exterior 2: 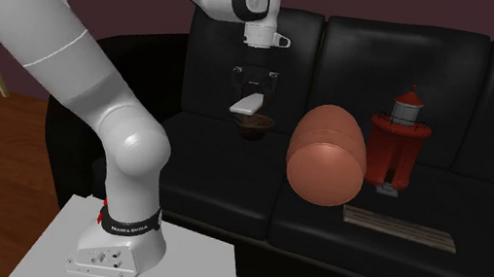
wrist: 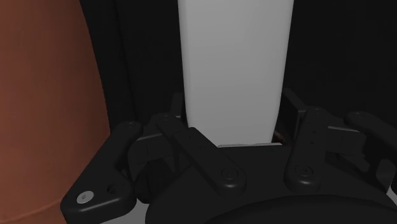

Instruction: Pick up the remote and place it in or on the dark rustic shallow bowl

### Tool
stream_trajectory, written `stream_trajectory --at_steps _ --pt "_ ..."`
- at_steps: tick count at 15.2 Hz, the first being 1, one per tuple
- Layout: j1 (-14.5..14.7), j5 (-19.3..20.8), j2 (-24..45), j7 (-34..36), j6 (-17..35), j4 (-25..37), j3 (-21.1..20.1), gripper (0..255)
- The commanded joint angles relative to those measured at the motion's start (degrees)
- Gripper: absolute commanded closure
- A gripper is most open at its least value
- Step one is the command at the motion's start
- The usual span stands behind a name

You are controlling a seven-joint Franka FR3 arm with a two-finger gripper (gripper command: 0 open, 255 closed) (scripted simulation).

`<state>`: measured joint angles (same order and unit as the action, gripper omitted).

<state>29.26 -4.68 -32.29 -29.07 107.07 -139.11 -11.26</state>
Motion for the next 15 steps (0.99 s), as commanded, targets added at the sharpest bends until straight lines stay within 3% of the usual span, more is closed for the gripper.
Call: stream_trajectory --at_steps 1,10,15 --pt "0.32 -0.30 3.84 2.22 0.60 3.35 -1.84 255" --pt "1.43 2.23 21.80 13.05 1.40 20.35 -9.62 255" --pt "1.53 2.42 22.56 13.30 5.25 17.21 -9.80 255"
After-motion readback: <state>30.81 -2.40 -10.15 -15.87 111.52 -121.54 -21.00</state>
